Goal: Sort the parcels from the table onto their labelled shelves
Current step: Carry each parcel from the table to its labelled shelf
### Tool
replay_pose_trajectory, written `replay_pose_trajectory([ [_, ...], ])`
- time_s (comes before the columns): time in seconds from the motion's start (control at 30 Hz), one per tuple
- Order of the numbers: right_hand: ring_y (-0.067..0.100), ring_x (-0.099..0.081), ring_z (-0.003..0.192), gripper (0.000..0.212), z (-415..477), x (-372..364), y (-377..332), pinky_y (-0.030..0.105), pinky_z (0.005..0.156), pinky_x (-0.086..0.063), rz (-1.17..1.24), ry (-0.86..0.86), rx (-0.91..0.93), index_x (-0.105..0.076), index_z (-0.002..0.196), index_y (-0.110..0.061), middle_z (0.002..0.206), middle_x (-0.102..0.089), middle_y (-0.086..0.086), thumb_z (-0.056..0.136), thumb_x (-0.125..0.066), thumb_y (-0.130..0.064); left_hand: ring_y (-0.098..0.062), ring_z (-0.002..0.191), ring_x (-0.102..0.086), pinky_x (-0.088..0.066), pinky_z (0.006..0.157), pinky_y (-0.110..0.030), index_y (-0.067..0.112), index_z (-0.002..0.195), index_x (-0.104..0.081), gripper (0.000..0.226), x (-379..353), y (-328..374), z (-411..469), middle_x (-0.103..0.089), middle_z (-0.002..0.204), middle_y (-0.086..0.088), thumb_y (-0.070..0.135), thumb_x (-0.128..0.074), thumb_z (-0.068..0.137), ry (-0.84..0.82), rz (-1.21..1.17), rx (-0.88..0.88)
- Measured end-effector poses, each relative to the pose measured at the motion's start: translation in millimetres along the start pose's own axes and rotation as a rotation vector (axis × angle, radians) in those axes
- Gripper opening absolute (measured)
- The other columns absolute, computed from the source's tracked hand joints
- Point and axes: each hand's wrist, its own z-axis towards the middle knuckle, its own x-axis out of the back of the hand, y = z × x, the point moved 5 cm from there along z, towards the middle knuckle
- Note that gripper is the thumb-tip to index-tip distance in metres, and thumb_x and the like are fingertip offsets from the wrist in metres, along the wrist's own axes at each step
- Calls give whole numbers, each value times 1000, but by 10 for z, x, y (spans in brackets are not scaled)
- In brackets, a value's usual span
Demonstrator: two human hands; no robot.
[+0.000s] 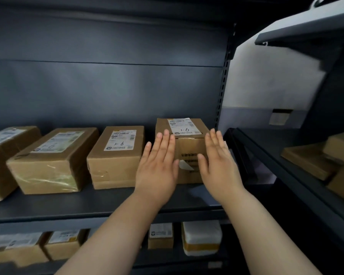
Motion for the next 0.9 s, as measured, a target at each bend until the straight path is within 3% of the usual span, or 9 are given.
replay_pose_trajectory([
  [0.13, 5, 11, 141, 68, -458, 71, -194, 25, 115, 4, -66, -27, -57, -6, 148, -11, 154, 1, -3, 91, -12, -49, -24, 144, -21, -14, 115, -39, 5, 147, -27, 59, 147, 95, -309, -23, 155, -11, 34, -26, 96, 151, -130, -177],
  [0.27, 4, 9, 141, 70, -977, 226, -384, 22, 114, 3, -130, 0, -210, -15, 149, -9, 154, -2, -3, 92, -14, -50, -23, 140, -32, -18, 112, -38, 6, 145, -35, 57, 233, 224, -613, -35, 151, -10, 34, -29, 95, 118, -189, -359],
  [0.43, 1, 11, 139, 58, -1901, 471, -802, 19, 113, 6, -185, 11, -465, -12, 150, -13, 154, -1, -6, 100, -32, -34, -22, 139, -34, -23, 116, -40, 6, 144, -33, 57, 318, 343, -1224, -37, 150, -10, 33, -30, 94, 56, -268, -559],
  [0.63, 4, 12, 139, 59, -3022, 746, -1349, 20, 113, 7, -288, -39, -702, -11, 150, -13, 159, -4, 1, 100, -35, -33, -24, 142, -28, -24, 113, -44, 9, 146, -31, 58, 503, 627, -2221, -32, 153, -10, 35, -27, 94, -67, -435, -794],
  [0.9, 1, 16, 137, 60, -4324, 1667, -2006, 19, 113, 8, -459, 125, -1043, -6, 151, -13, 159, 0, -2, 101, -31, -35, -22, 142, -26, -21, 113, -44, 10, 146, -24, 56, 1253, 1278, -3276, -29, 153, -7, 35, -26, 96, -59, -601, -1142],
])
